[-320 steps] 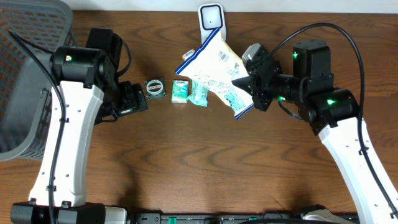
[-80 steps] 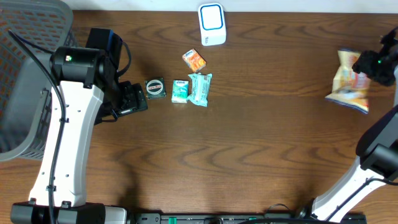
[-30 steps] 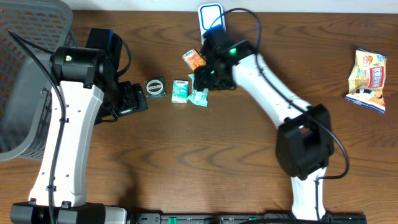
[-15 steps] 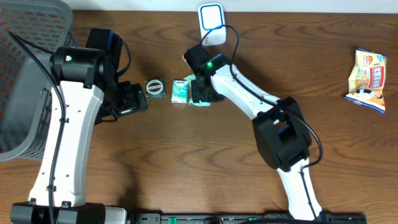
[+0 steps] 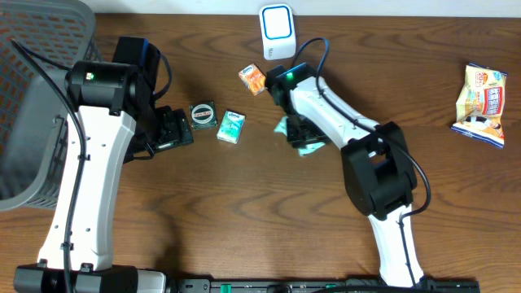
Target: Scan the item barcode
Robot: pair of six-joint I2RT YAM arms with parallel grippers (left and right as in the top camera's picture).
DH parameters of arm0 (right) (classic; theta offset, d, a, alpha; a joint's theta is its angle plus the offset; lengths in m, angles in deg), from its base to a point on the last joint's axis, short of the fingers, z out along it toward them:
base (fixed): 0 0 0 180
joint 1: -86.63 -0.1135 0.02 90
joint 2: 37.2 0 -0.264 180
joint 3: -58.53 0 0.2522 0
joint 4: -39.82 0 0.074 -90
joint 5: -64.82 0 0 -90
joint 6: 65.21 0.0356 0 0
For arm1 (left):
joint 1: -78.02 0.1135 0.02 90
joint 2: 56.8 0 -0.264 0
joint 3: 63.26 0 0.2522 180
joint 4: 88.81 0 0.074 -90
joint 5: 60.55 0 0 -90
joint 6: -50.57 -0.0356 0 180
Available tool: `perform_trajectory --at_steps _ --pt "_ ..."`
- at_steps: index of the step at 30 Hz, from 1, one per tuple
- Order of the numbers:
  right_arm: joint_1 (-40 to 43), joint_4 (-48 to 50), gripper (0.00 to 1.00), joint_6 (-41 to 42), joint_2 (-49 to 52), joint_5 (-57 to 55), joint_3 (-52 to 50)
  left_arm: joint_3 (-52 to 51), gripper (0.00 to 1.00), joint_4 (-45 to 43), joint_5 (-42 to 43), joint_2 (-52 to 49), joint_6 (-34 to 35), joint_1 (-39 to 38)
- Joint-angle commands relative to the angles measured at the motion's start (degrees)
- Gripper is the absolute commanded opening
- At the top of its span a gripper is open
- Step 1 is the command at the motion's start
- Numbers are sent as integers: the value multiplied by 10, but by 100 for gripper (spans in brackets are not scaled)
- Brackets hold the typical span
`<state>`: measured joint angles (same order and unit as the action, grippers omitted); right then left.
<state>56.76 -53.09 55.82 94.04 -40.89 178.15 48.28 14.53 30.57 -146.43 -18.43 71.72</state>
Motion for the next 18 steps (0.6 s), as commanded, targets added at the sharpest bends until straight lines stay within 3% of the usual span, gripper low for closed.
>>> perform_trajectory --at_steps 1,4,8,11,18 --pt "20 -29 53 6 -51 -57 -6 -1 98 2 -7 -2 1 1" --pt "23 -33 51 -21 -83 5 -6 -1 98 2 -7 -2 1 1" --pt "15 4 30 -143 -106 190 -6 -1 98 1 -7 -2 1 1" --pt "3 14 24 -171 -97 176 -7 -1 98 2 -7 -2 1 1" --pt "-14 19 19 -127 -66 169 -8 -1 98 2 -7 -2 1 1"
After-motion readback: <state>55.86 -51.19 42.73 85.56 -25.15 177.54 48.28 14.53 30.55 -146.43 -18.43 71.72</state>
